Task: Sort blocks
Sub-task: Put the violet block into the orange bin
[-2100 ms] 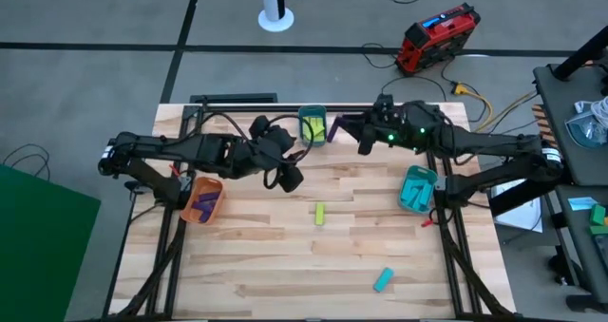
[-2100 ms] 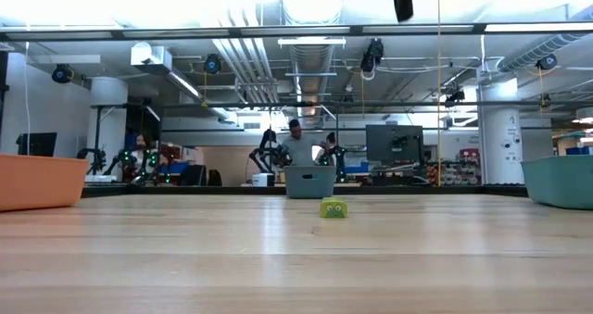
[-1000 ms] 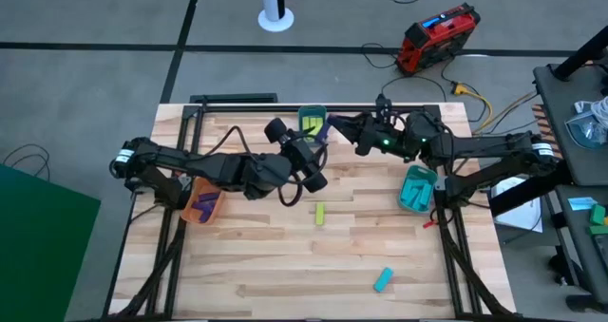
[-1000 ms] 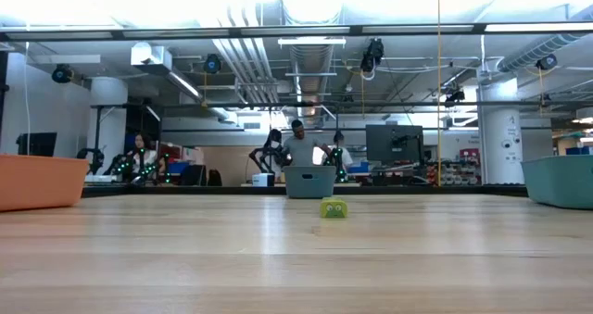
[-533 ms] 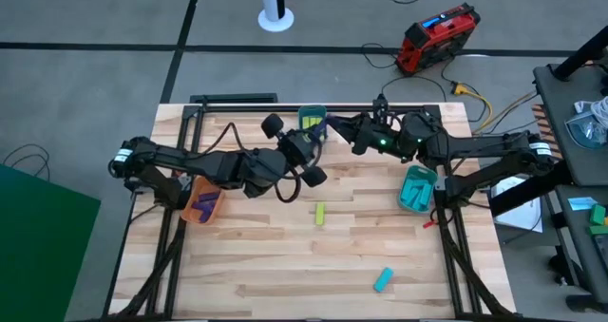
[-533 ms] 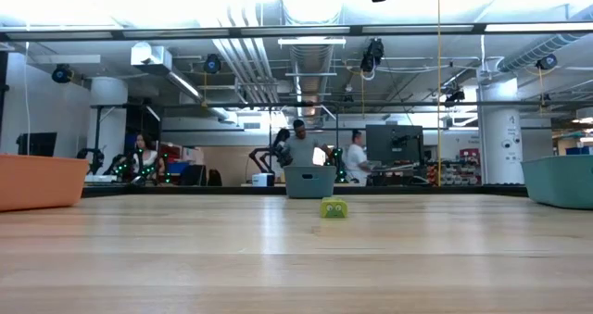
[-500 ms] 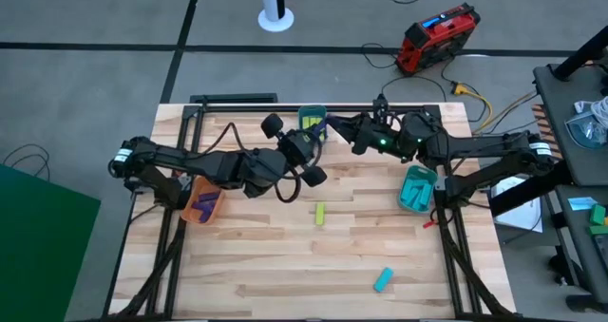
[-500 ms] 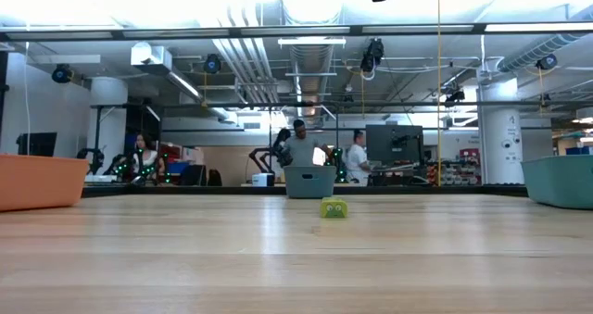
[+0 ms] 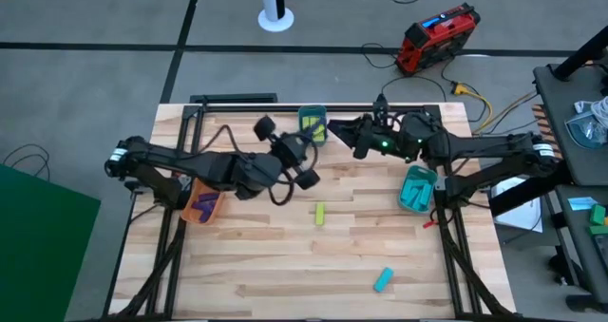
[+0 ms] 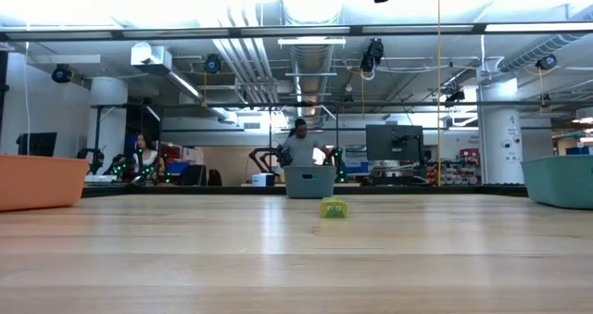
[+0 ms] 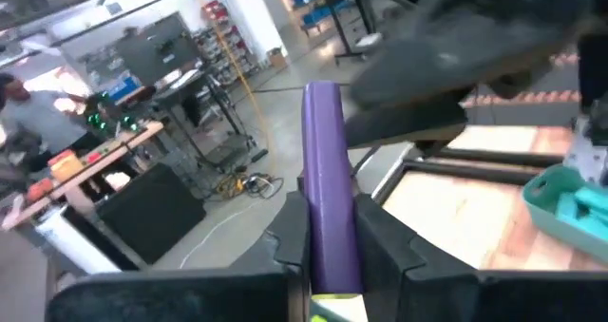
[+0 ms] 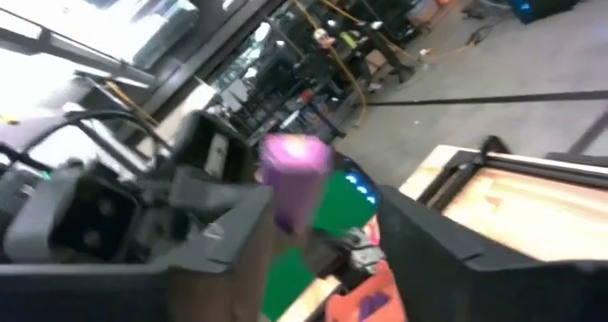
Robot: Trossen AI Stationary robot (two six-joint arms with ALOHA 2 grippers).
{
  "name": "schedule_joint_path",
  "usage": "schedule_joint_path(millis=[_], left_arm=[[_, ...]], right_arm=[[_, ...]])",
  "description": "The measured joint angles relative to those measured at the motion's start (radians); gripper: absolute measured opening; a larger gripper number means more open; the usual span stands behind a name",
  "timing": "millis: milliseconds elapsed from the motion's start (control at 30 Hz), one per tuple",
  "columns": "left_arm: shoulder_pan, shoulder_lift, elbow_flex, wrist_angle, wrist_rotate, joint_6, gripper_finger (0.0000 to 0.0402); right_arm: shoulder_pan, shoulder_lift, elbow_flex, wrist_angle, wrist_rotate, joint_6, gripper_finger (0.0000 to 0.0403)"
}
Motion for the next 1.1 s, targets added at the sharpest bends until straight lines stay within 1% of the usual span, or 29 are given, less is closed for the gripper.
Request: schedule_joint_path(millis=[67, 133, 200, 267, 400, 533, 567, 600, 667, 733, 800, 833, 900, 1000, 1033, 1100], left_arm=[[0.000, -0.024, 0.001, -0.070, -0.015, -0.065, 0.0029], [0.000, -0.044, 0.002, -0.202, -0.019, -0.177, 0.0029], [0.000, -0.057, 0.002, -0.362, -0.007, -0.324, 0.0029], [0.000, -0.077, 0.000, -0.545, 0.054, -0.500, 0.0029], [-0.001, -0.113, 0.002, -0.932, 0.229, -0.860, 0.0029], [0.003, -0.112, 0.000, -1.303, 0.507, -1.151, 0.0029], [0.007, -0.115, -0.008, -1.354, 0.581, -1.209, 0.0029], [0.012, -0.125, -0.030, -1.343, 0.656, -1.227, 0.0029], [0.017, -0.168, -0.104, -1.270, 0.767, -1.238, 0.0029], [0.026, -0.195, -0.168, -1.241, 0.810, -1.298, 0.0029], [0.027, -0.211, -0.245, -1.315, 0.839, -1.408, 0.0029], [0.032, -0.216, -0.282, -1.341, 0.871, -1.463, 0.0029], [0.038, -0.236, -0.363, -1.331, 0.968, -1.533, 0.0029], [0.039, -0.263, -0.477, -1.297, 1.097, -1.584, 0.0029], [0.039, -0.265, -0.508, -1.287, 1.126, -1.596, 0.0029], [0.039, -0.265, -0.562, -1.292, 1.145, -1.611, 0.0031]], right_arm=[[-0.010, -0.017, 0.000, -0.046, 0.005, -0.003, 0.0189], [-0.019, -0.032, 0.000, -0.099, 0.023, -0.001, 0.0209], [-0.023, -0.044, 0.000, -0.162, 0.041, -0.001, 0.0218], [-0.026, -0.053, 0.000, -0.209, 0.053, -0.002, 0.0221], [-0.028, -0.061, 0.000, -0.283, 0.065, -0.006, 0.0214], [-0.028, -0.052, 0.000, -0.327, 0.066, -0.004, 0.0201], [-0.028, -0.048, 0.000, -0.335, 0.066, -0.002, 0.0198], [-0.028, -0.042, 0.000, -0.337, 0.066, -0.002, 0.0195], [-0.028, -0.036, 0.000, -0.343, 0.066, -0.001, 0.0191], [-0.027, -0.030, -0.001, -0.340, 0.066, 0.000, 0.0187], [-0.027, -0.029, -0.001, -0.346, 0.066, 0.001, 0.0183], [-0.027, -0.029, -0.001, -0.349, 0.066, 0.001, 0.0182], [-0.027, -0.029, -0.001, -0.355, 0.066, 0.001, 0.0180], [-0.027, -0.029, -0.001, -0.365, 0.066, 0.001, 0.0178], [-0.027, -0.029, -0.001, -0.365, 0.066, 0.001, 0.0178], [-0.027, -0.029, -0.001, -0.364, 0.066, 0.001, 0.0178]])
